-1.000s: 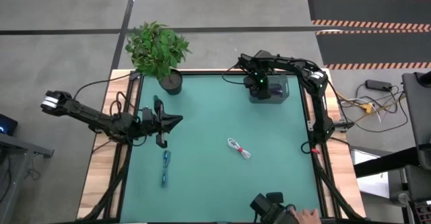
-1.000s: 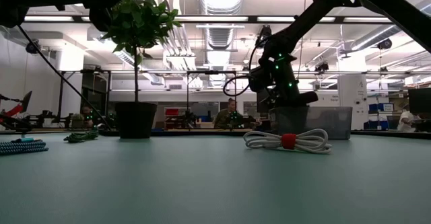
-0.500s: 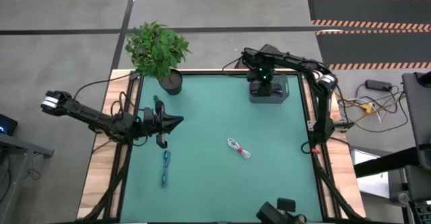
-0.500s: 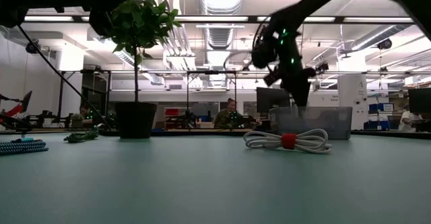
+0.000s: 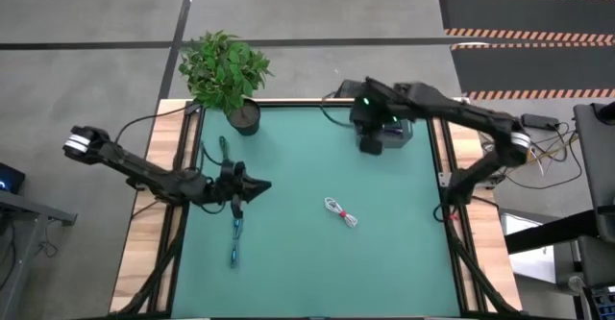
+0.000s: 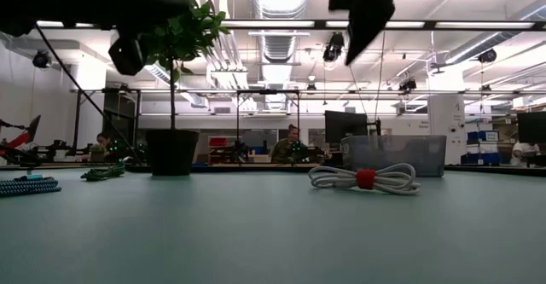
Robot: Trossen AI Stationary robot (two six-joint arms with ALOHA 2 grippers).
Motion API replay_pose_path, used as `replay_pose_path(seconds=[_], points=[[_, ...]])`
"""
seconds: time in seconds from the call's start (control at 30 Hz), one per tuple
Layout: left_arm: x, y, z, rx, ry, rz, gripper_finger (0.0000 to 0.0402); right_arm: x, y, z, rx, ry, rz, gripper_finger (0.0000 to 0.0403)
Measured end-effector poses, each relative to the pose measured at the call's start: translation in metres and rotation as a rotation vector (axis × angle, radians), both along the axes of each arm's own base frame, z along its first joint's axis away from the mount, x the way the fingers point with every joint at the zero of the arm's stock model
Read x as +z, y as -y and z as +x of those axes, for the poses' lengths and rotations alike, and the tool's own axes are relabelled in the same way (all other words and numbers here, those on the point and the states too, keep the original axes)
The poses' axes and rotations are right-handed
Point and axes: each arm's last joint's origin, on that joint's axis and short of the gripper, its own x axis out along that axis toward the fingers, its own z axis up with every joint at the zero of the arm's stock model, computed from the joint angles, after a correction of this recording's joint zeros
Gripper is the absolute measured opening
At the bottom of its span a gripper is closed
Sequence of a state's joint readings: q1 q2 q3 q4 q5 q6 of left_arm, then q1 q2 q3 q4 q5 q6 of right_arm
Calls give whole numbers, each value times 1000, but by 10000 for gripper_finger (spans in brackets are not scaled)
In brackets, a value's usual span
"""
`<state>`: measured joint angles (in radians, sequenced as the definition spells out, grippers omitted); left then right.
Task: Pick and place USB-C Cables
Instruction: Put the blue charger cable into the bin
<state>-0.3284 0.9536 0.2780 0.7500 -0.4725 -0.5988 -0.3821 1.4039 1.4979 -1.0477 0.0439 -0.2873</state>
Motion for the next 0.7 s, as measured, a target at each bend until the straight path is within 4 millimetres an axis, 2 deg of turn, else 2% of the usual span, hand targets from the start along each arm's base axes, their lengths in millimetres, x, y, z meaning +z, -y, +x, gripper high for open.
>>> replay_pose_path(seconds=[0.17, 0.33, 0.5, 0.6, 0.7], points=[[-2, 9, 7, -66, -14, -125, 0, 8, -50, -8, 115, 226, -37, 50], [-6, 16, 10, -101, -26, -298, 0, -1, -87, -24, 232, 360, -46, 37], [5, 33, 14, -180, -7, -488, 0, -8, -105, -39, 304, 455, -59, 22], [20, 47, 23, -226, 0, -539, 0, -14, -111, -48, 319, 469, -50, 14], [33, 60, 34, -235, -71, -562, 0, -24, -115, -53, 336, 503, -51, 11]])
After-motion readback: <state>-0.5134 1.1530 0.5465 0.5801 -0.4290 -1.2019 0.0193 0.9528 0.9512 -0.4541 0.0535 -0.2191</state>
